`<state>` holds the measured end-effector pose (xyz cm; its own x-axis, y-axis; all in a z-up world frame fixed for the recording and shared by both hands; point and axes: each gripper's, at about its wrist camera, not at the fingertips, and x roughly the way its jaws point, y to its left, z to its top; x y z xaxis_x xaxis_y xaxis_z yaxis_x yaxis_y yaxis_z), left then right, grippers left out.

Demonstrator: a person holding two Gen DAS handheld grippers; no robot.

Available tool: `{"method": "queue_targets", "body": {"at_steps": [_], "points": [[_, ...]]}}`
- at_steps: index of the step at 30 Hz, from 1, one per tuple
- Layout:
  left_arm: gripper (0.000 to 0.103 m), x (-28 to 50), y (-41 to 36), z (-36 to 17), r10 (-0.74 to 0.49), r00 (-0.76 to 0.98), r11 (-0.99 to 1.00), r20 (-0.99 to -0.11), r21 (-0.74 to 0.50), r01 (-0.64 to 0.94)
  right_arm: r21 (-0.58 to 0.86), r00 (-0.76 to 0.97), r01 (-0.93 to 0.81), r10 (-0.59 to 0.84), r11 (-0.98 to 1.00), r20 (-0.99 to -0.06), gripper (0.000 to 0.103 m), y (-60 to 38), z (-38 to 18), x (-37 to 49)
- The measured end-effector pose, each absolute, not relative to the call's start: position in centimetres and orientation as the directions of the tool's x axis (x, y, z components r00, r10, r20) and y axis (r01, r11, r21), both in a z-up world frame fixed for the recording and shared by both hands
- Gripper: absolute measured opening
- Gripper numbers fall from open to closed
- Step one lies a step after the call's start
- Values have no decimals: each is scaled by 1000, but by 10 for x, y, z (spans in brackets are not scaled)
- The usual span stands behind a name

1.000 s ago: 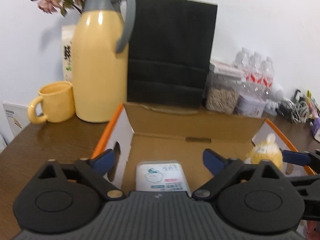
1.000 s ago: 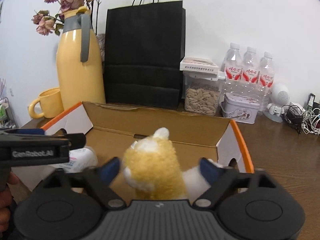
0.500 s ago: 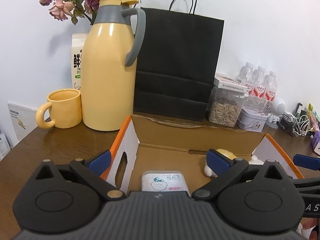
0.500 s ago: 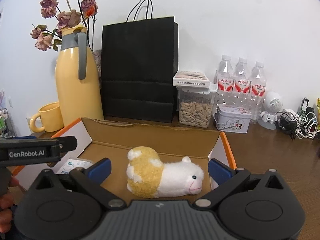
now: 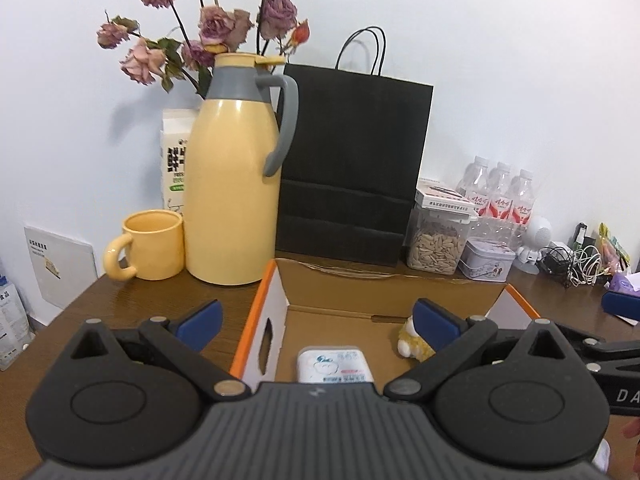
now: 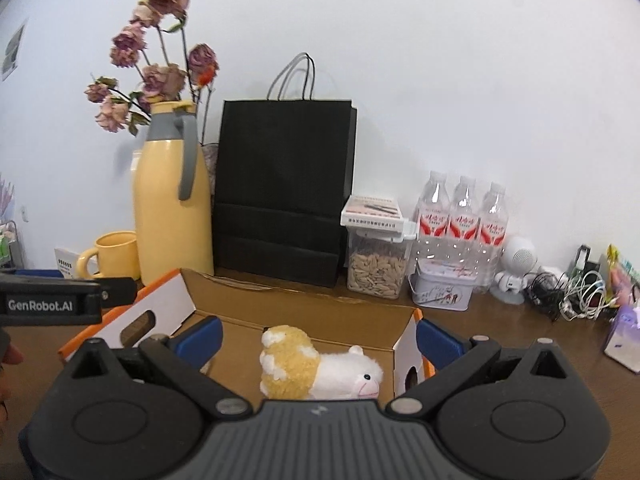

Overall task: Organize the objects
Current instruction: 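Withdraw both tools from the box back over the table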

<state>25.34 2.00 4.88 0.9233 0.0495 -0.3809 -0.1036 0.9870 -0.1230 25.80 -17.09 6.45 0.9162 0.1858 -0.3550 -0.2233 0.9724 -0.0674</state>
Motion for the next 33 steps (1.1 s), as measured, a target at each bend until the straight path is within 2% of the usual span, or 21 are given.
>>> {"method": "queue_targets", "body": {"at_steps": [13,33], "points": [[103,180,30,59,61,921,991,-384,-85,-101,-102,918,-233,184,967,-352,103,-178,68,185],[103,107,46,10,40,859,993,-511,-76,-91,-56,847,-246,187,968,-498,103,-196,3,109]]}}
